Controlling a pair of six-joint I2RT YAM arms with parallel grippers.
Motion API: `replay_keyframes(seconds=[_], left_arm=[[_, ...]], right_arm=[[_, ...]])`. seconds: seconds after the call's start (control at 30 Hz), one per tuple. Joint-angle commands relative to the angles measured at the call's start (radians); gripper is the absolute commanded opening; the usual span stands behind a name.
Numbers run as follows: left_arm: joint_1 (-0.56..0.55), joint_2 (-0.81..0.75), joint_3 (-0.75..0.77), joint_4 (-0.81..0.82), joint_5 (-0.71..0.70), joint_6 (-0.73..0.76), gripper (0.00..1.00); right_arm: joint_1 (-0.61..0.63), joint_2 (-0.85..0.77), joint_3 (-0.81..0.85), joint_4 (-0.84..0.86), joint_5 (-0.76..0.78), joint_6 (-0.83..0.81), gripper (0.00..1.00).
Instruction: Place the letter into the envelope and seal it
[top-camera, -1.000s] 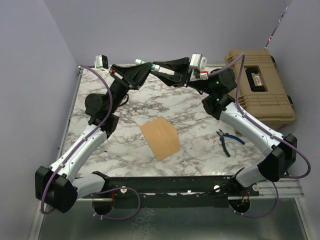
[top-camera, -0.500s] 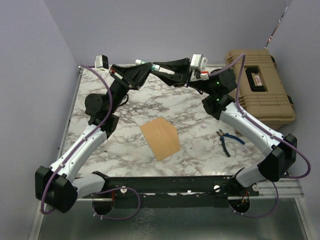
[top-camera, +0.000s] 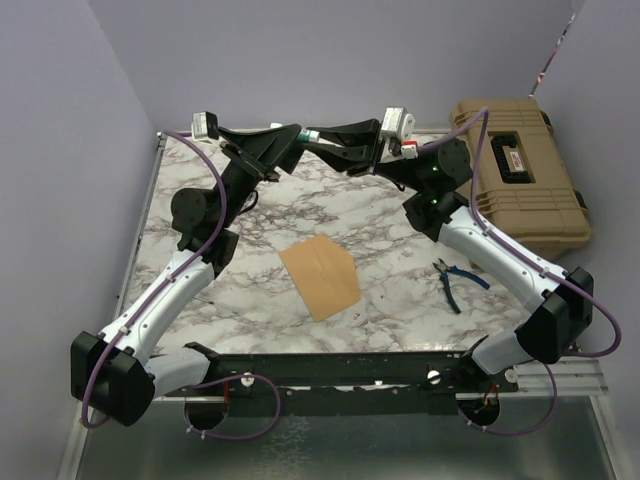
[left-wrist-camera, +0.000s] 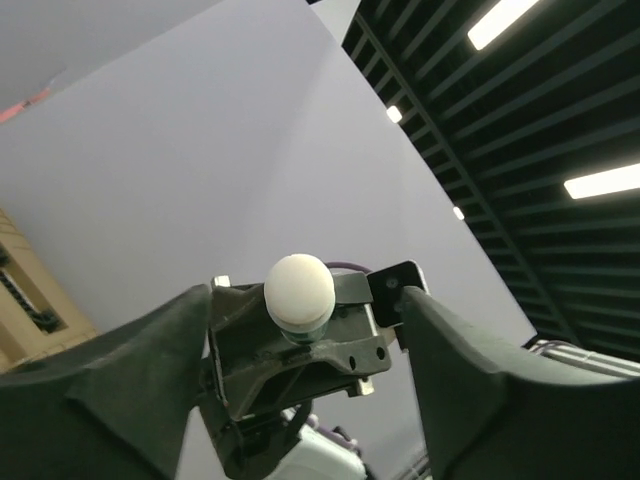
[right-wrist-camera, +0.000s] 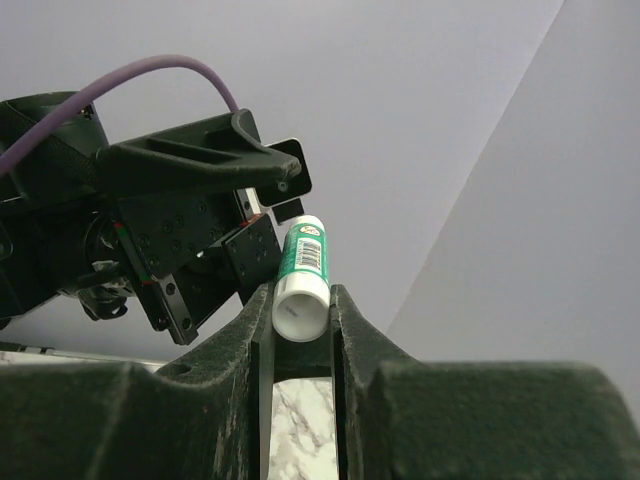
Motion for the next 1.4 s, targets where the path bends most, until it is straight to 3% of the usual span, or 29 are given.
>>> replay_keyframes(seconds=[0.0,0.1,0.23,0.4,0.6,0.83,1.23,1.37], left_arm=[[0.02,-0.024,-0.024,0.011,0.0,0.016,0.85],[0.049,-0.036,-0.03,0.01,0.014,0.021,0.93],[0.102,-0.03,-0.03,-0.001,0.076,-0.012,0.95],[0.137,-0.013,0.077,-0.194,0.209,0.066,0.94],[0.142,0.034,0.138,-0.214,0.358,0.008,0.81],[0.152,0.033,0.154,-0.208,0.413,-0.036,0.63],[0.154,0.063,0.143,-0.191,0.413,-0.075,0.59],[0.155,0.075,0.158,-0.185,0.426,-0.077,0.5]], right_arm=[[0.002,-0.034,-0.035,0.017,0.043,0.033,0.11],[0.002,-0.054,-0.063,0.014,0.05,0.049,0.11],[-0.002,-0.083,-0.075,-0.03,0.032,0.067,0.11],[-0.029,-0.106,-0.115,-0.024,0.036,0.074,0.11],[-0.051,-0.094,-0.109,-0.015,-0.012,0.111,0.11],[-0.098,-0.098,-0.128,0.035,-0.059,0.163,0.11],[-0.124,-0.082,-0.142,0.131,-0.134,0.252,0.11],[-0.128,-0.069,-0.14,0.132,-0.144,0.254,0.11]])
